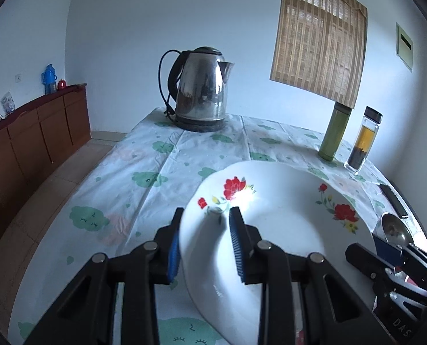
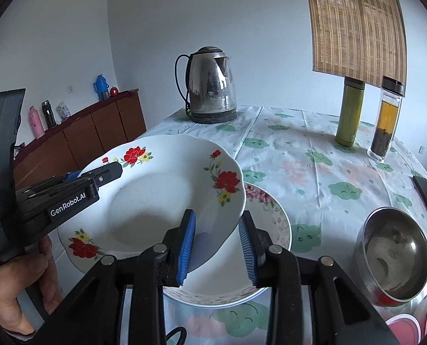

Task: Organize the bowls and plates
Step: 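Hold the red-flower plate flat on the stack with the left gripper, then open the left gripper and release the stacked red-flower plate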

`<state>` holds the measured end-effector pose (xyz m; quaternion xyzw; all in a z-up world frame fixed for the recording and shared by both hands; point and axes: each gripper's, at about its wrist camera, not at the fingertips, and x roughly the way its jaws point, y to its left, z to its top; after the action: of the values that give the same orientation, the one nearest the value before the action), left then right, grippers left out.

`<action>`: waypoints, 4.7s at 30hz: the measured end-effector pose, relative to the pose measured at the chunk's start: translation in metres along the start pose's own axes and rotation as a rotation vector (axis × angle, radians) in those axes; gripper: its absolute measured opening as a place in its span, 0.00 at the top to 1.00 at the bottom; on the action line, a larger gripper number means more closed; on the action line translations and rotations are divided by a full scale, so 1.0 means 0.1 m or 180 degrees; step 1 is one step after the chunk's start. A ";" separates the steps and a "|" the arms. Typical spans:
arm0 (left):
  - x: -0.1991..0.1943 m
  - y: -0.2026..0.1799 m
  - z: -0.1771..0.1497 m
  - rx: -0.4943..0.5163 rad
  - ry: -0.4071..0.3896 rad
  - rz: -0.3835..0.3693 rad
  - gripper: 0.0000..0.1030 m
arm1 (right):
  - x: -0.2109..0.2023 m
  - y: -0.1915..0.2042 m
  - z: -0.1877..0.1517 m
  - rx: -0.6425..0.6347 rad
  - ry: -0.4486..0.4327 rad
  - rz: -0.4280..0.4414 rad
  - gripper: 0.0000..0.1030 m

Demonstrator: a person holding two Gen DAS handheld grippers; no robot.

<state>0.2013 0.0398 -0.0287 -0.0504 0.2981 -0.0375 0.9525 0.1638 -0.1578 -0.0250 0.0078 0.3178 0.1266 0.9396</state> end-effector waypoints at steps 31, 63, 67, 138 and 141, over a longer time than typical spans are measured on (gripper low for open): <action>0.40 -0.41 -0.13 0.0140 0.0233 -0.0197 0.73 | 0.05 -0.42 -0.05 0.0213 0.0079 -0.0326 0.68; 0.52 -0.37 -0.20 0.0173 0.0328 -0.0155 0.73 | 0.22 -0.37 -0.15 0.0182 0.0260 -0.0422 0.68; 0.54 -0.37 -0.21 0.0182 0.0346 -0.0149 0.73 | 0.24 -0.36 -0.16 0.0180 0.0287 -0.0427 0.68; 0.51 -0.38 -0.29 0.0334 0.0326 -0.0050 0.55 | 0.43 -0.24 -0.28 -0.0056 0.0373 -0.0608 0.51; 0.51 -0.34 -0.28 0.0292 0.0308 -0.0030 0.46 | 0.42 -0.23 -0.28 -0.0041 0.0371 -0.0604 0.50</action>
<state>0.2257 -0.0016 -0.0759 -0.0063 0.3415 -0.0581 0.9380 0.1845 -0.1720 -0.0748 -0.0358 0.3705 0.0393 0.9273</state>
